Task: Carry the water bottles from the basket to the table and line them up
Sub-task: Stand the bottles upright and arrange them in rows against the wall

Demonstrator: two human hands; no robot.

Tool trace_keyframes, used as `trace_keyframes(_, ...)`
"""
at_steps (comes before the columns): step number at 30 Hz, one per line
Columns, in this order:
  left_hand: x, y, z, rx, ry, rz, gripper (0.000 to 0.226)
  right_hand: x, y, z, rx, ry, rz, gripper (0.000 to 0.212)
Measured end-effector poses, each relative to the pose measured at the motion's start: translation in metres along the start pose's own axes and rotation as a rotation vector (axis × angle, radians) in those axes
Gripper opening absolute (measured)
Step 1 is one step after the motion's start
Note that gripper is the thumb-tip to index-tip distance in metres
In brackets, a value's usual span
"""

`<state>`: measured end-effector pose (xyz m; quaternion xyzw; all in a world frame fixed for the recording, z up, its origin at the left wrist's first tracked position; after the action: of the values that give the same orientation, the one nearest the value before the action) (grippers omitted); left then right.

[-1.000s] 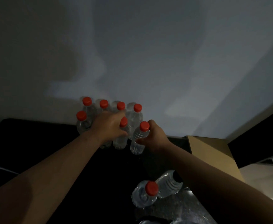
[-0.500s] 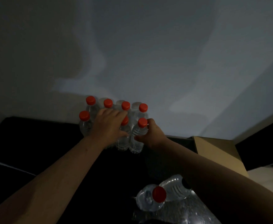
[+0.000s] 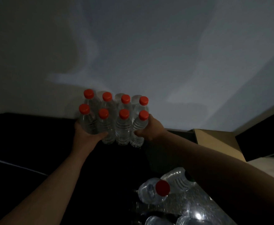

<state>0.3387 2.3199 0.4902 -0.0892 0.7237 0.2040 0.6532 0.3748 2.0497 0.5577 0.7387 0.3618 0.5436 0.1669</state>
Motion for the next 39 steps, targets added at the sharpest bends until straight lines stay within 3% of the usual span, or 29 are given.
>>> trace_keyframes(3,0.000,-0.005,0.003,-0.017,-0.032,-0.002,0.093,0.004,0.004,-0.003,-0.002,0.019,-0.032,0.052)
trace_keyframes(9,-0.002,-0.007,-0.001,-0.083,-0.025,0.003,0.097,0.017,0.006,-0.010,-0.012,0.092,-0.046,0.031)
trace_keyframes(13,0.001,-0.004,0.000,-0.057,-0.006,0.016,0.098,0.014,0.002,-0.007,0.060,0.071,-0.008,0.042)
trace_keyframes(17,0.009,0.002,0.007,-0.009,0.033,0.118,0.100,-0.004,0.001,-0.005,0.074,-0.018,0.069,0.106)
trace_keyframes(18,0.009,0.003,0.005,-0.002,0.076,0.152,0.106,-0.007,0.002,-0.011,0.079,-0.075,0.092,0.110)
trace_keyframes(21,0.014,0.009,-0.011,0.019,0.286,0.256,0.128,-0.012,0.011,-0.029,0.076,-0.197,0.075,0.088)
trace_keyframes(24,0.003,0.017,-0.024,0.012,0.279,0.332,0.145,-0.005,0.022,-0.058,0.090,-0.150,-0.050,0.074)
trace_keyframes(28,-0.016,0.028,-0.058,0.016,0.236,0.397,0.108,0.013,0.036,-0.128,0.054,-0.015,-0.190,0.041)
trace_keyframes(33,-0.041,0.030,-0.120,0.053,0.099,0.398,0.048,0.009,0.054,-0.222,-0.325,0.057,-0.012,0.036)
trace_keyframes(36,-0.045,0.013,-0.161,0.176,0.086,0.354,0.041,-0.012,0.042,-0.274,-0.501,0.018,0.203,0.014)
trace_keyframes(39,-0.060,-0.012,-0.204,0.333,0.048,0.300,0.041,-0.025,0.010,-0.307,-0.534,0.001,0.286,0.014)
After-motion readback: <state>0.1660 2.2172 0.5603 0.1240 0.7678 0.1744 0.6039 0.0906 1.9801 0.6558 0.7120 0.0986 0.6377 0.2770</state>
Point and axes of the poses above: each hand's wrist, its own z-axis towards the middle knuckle, its own y-axis out of the back of the hand, x = y × z, the point moved 8 cm from there along z, towards the middle knuckle, and after that the axes turned 2 degrees about z, right-handed, at the moved point
